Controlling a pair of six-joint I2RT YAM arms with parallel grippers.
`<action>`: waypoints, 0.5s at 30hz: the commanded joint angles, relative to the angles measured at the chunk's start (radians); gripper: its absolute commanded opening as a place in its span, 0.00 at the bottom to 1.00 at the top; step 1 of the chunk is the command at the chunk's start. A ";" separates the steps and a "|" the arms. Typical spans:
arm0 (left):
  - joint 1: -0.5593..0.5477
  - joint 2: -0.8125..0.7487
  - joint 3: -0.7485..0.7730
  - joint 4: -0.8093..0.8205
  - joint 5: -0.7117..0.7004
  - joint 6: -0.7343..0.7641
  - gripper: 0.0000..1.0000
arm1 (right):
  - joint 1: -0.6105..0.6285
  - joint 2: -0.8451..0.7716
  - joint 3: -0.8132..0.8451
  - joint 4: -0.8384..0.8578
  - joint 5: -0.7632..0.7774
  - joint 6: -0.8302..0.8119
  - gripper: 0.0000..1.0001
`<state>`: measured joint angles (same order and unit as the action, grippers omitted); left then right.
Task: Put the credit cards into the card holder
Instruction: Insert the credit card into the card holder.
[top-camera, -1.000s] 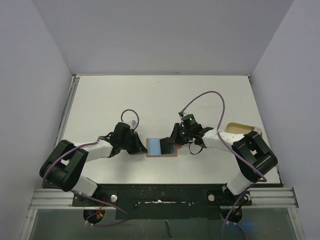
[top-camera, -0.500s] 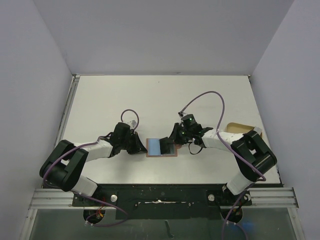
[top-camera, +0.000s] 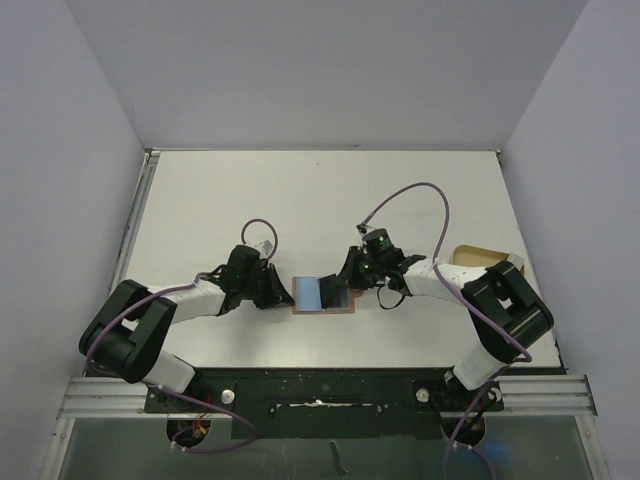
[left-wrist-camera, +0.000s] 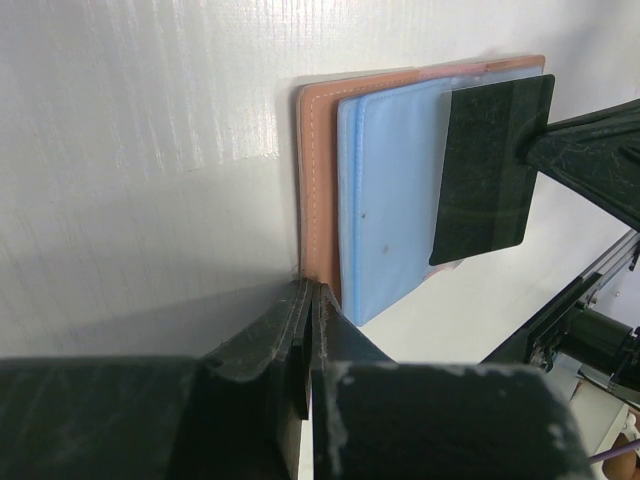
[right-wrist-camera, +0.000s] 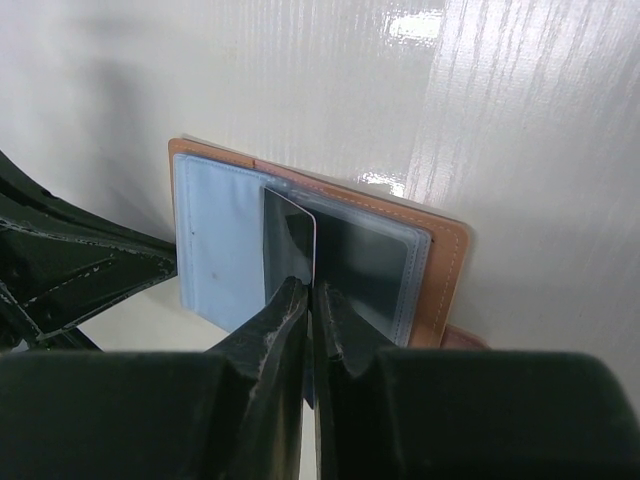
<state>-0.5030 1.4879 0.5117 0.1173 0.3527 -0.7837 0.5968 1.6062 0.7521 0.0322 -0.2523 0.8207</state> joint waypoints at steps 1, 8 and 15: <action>-0.006 -0.011 -0.012 0.016 -0.006 0.000 0.00 | -0.008 -0.027 -0.014 0.003 0.034 -0.004 0.05; -0.006 -0.012 -0.010 0.016 -0.008 0.000 0.00 | -0.010 -0.038 -0.025 -0.017 0.027 -0.017 0.05; -0.011 -0.011 -0.009 0.020 -0.008 -0.008 0.00 | -0.010 -0.005 -0.017 0.023 0.007 -0.014 0.05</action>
<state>-0.5041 1.4876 0.5095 0.1219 0.3523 -0.7937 0.5941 1.6054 0.7345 0.0326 -0.2478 0.8204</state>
